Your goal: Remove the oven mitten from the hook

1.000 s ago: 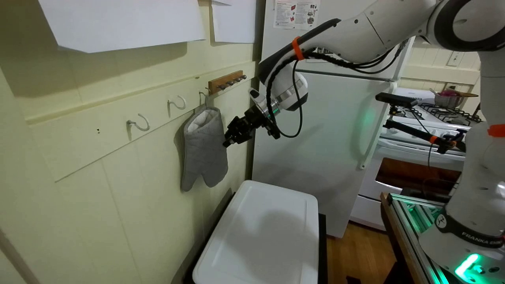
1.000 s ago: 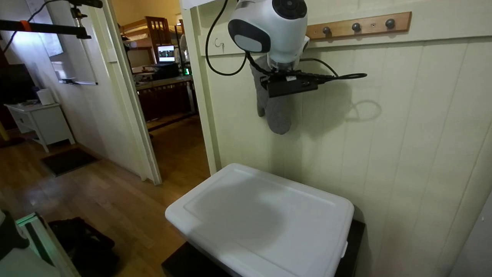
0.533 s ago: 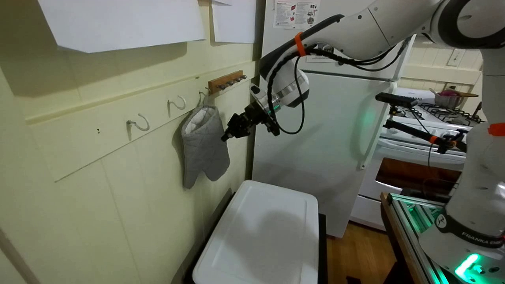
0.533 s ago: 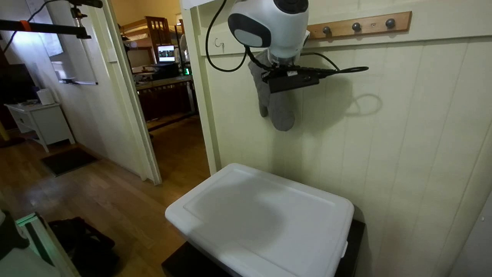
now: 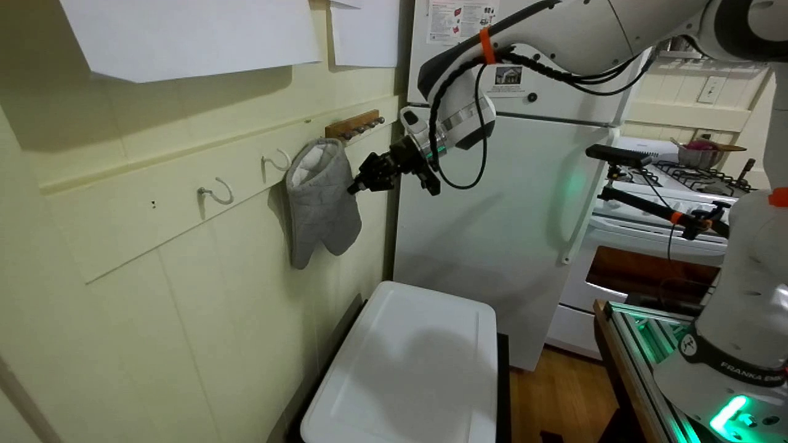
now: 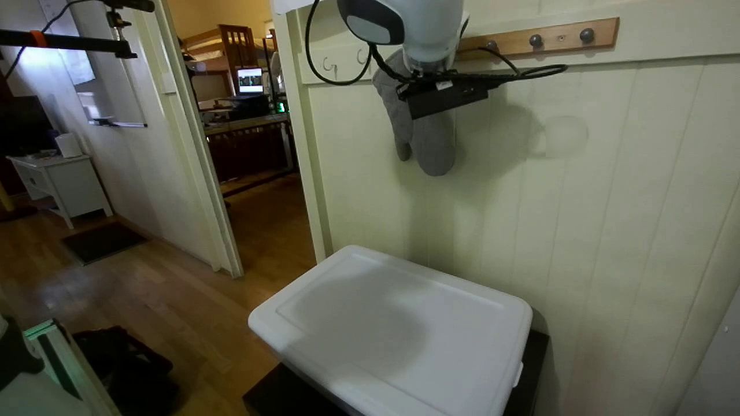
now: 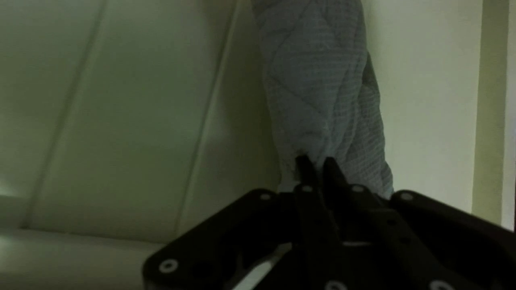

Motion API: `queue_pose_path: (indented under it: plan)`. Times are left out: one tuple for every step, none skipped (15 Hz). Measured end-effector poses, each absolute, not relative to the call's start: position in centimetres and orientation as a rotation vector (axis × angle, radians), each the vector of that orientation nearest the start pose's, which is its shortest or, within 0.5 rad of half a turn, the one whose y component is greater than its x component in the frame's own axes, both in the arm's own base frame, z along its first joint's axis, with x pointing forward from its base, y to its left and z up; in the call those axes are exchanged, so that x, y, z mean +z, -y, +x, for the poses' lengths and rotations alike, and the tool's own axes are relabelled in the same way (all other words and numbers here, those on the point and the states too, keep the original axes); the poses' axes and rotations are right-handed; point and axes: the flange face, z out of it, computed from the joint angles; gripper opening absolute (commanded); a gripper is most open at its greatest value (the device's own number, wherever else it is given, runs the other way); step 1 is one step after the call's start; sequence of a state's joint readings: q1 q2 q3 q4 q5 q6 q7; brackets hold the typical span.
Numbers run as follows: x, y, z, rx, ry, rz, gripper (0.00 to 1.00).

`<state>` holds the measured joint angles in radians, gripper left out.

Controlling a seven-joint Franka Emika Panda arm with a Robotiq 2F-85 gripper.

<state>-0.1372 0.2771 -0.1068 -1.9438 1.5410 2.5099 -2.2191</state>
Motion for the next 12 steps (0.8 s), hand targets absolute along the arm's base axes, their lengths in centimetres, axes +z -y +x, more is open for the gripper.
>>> queue_pose_path:
  plan:
    - [36.8, 15.7, 60.7, -1.482, 0.996, -2.451, 0.02]
    - [37.0, 15.7, 60.1, -1.482, 0.996, -2.454, 0.02]
    - [37.2, 15.7, 59.5, -1.482, 0.994, -2.457, 0.02]
    - [37.3, 15.7, 58.9, -1.48, 0.993, -2.465, 0.02]
    - [37.5, 15.8, 58.2, -1.479, 0.991, -2.477, 0.02]
    - [37.6, 15.9, 57.5, -1.478, 0.99, -2.49, 0.02]
    - [37.8, 16.0, 56.8, -1.478, 0.989, -2.509, 0.02]
    - [38.1, 16.1, 56.1, -1.48, 0.989, -2.526, 0.02]
    - [38.3, 16.3, 55.4, -1.484, 0.988, -2.539, 0.02]
    - [38.6, 16.4, 54.8, -1.493, 0.981, -2.545, 0.02]
    - [39.0, 16.4, 54.4, -1.515, 0.957, -2.543, 0.02]
    - [39.3, 16.6, 54.0, -1.544, 0.927, -2.539, 0.02]
